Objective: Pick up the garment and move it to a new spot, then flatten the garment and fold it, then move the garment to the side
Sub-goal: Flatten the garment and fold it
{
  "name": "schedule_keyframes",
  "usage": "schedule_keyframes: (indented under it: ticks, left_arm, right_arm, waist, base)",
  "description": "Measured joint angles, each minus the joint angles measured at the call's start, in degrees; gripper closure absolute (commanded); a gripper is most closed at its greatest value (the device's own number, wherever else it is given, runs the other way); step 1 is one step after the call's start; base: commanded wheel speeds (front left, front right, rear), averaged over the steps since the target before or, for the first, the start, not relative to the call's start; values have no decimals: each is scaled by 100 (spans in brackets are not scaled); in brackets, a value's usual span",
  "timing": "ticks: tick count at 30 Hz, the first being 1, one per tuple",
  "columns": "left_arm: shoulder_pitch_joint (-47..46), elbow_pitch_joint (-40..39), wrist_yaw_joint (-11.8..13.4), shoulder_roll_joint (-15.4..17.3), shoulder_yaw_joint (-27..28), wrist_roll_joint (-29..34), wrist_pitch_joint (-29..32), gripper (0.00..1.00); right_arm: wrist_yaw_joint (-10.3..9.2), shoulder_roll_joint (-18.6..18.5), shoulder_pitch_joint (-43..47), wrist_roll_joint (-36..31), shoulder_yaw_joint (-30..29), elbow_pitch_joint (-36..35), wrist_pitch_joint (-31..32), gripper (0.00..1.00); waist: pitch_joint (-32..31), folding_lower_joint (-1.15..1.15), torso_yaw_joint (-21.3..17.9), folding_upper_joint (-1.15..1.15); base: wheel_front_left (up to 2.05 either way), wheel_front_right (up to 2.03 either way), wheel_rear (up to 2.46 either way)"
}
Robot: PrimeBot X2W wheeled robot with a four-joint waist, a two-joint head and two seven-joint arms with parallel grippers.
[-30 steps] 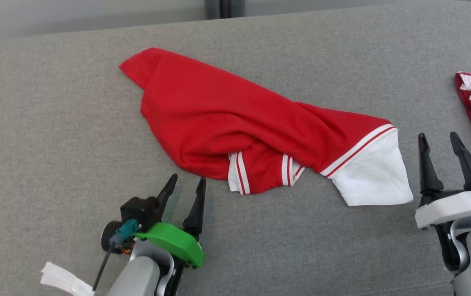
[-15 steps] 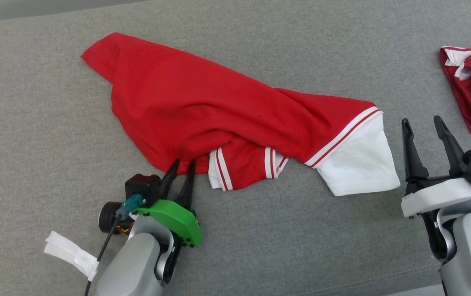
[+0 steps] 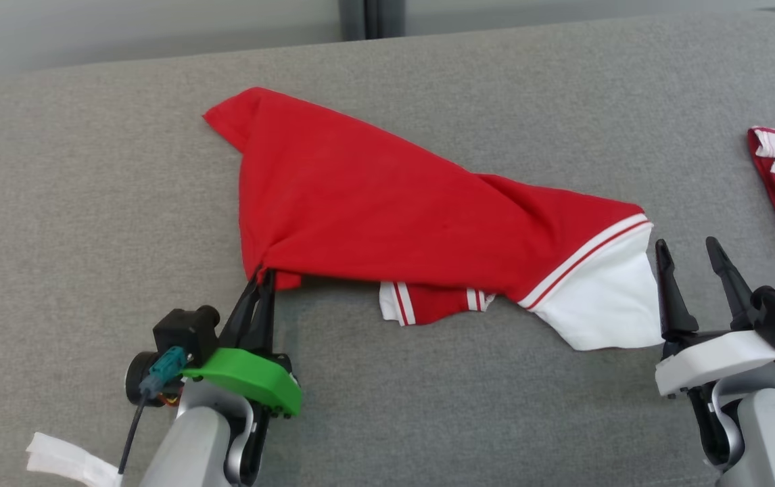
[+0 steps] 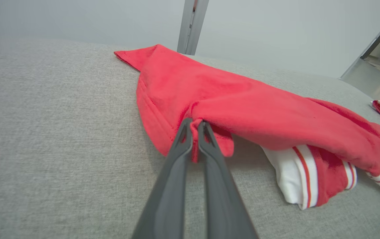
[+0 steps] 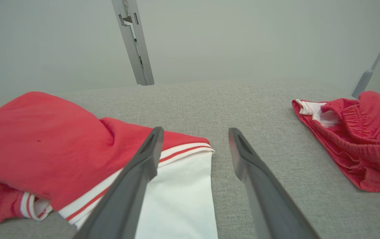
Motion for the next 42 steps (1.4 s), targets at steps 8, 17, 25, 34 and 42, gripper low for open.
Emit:
schedule_keyframes:
  ticks: [8, 17, 25, 34, 42]
  left_arm:
    - [441, -110, -69, 336, 392, 265, -1, 0]
    - [795, -294, 114, 196, 1145, 783, 0, 0]
    - [1180, -389, 303, 22, 1421, 1055, 0, 0]
    - [1606, -330, 307, 4, 1243, 769, 0, 0]
    - [1284, 134, 255, 2, 1128, 416, -1, 0]
  right_arm:
    - [0, 118, 127, 11, 158, 70, 1, 0]
    - [0, 215, 209, -94, 198, 29, 0, 0]
    - [0, 356, 424, -376, 118, -38, 0, 0]
    - [0, 416, 779, -412, 167, 131, 0, 0]
    - [0, 432, 711, -554, 87, 578, 1, 0]
  waist:
    - [-518, 0, 382, 0]
    - [-779, 0, 411, 0]
    - [-922, 0, 239, 0]
    - [-1087, 0, 122, 0]
    - [-763, 0, 108, 0]
  base:
    - [0, 0, 0]
    - [0, 0, 0]
    - [0, 0, 0]
    - [0, 0, 0]
    - [0, 0, 0]
